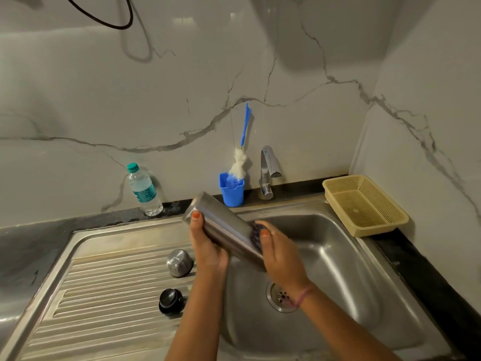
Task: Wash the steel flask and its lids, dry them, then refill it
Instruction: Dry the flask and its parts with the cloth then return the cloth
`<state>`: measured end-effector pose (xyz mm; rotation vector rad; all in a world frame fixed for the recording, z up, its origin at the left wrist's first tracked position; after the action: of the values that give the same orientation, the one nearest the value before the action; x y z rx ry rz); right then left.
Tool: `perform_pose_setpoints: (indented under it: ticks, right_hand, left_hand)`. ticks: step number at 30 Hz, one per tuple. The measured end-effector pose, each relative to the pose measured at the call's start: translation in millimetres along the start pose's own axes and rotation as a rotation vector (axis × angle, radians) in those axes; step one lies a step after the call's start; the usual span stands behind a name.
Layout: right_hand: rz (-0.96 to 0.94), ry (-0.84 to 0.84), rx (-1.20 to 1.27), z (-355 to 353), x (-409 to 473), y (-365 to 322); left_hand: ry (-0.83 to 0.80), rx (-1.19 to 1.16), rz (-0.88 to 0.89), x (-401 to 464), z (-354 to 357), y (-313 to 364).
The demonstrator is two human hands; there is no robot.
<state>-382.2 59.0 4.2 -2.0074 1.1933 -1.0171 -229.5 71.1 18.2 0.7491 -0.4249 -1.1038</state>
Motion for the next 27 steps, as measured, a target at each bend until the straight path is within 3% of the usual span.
perform_pose_setpoints:
  ticks: [4, 7, 12, 15, 20, 24, 27]
  right_hand:
    - [0.164, 0.097, 0.110, 4.4, -20.8, 35.0]
    - [0.103, 0.133, 0.003, -2.3, -8.6, 15.1]
    - [-0.039, 0.149, -0.094, -0.9, 22.0, -52.6]
    - [-0.070, 0.093, -0.094, 2.9, 43.4, -90.7]
    - [-0.169, 0.084, -0.253, 5.3, 44.4, -112.7]
    - [-0.250, -0.002, -0.280, 5.0, 23.1, -82.4]
    - [-0.194, -0.161, -0.179, -3.6, 1.1, -39.5]
  left_hand:
    - [-0.007, -0.071, -0.024, -2.2, 4.1, 0.6]
    - [0.000, -0.060, -0.032, -3.5, 8.4, 0.3]
    - [-0.128, 0.042, -0.040, -5.3, 6.0, -20.1]
    - [-0.285, -0.038, -0.042, -5.6, 6.2, -32.1]
    - [-0.360, -0.073, -0.072, -3.4, 10.7, -26.7]
    - [-0.311, -0.062, 0.005, -7.6, 14.9, -9.9]
    - [-0.222, -0.051, 0.005, -7.0, 13.9, 3.9]
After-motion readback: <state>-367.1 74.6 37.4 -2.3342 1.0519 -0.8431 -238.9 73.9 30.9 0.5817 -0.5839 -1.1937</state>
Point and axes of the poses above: each hand's wrist, its own x-axis towards the middle knuckle, its own z-axis out of the palm, y = z × x, the point moved 4 cm from there along x, towards the middle knuckle, and after that the axes turned 7 degrees about -y, right-handed, at the moved point
